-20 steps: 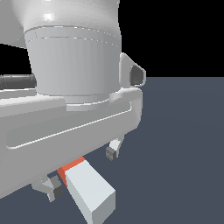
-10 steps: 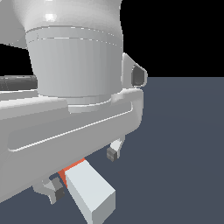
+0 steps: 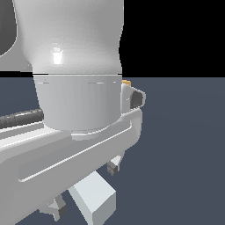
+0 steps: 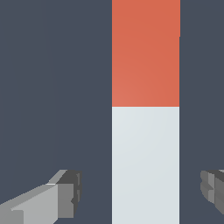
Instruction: Insert the peg into the horizontal hole in a box.
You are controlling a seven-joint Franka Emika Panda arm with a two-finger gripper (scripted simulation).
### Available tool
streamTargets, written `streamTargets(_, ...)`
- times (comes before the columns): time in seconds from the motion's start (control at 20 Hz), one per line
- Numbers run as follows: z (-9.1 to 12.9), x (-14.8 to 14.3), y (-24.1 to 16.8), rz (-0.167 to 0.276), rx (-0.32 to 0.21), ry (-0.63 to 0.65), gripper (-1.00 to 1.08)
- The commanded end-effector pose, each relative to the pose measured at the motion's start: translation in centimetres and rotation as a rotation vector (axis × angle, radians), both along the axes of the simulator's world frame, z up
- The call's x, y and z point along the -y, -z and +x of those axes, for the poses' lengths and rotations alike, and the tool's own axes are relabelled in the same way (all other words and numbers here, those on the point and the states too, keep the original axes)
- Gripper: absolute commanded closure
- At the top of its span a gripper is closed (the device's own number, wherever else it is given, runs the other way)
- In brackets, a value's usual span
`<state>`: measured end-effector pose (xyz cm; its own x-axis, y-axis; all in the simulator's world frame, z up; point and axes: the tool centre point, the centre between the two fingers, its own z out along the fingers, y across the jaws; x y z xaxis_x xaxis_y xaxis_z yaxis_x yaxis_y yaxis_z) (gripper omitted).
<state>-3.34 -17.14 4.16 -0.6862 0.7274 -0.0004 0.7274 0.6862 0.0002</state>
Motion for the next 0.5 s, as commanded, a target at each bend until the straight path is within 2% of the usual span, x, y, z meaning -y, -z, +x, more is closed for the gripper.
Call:
streamTargets(0.0,-0.05,-0.04,1.16,0.000,0.000,0.000,-0.92)
streamTargets(0.3,0.07,-0.03,2.12,0.000,0.000,0.000,-0.92)
streamTargets(0.35,0.07,-0.03,2.12,0.000,0.000,0.000,1.08)
streamTargets(0.45,0.07,-0.03,2.12,0.000,0.000,0.000,1.08)
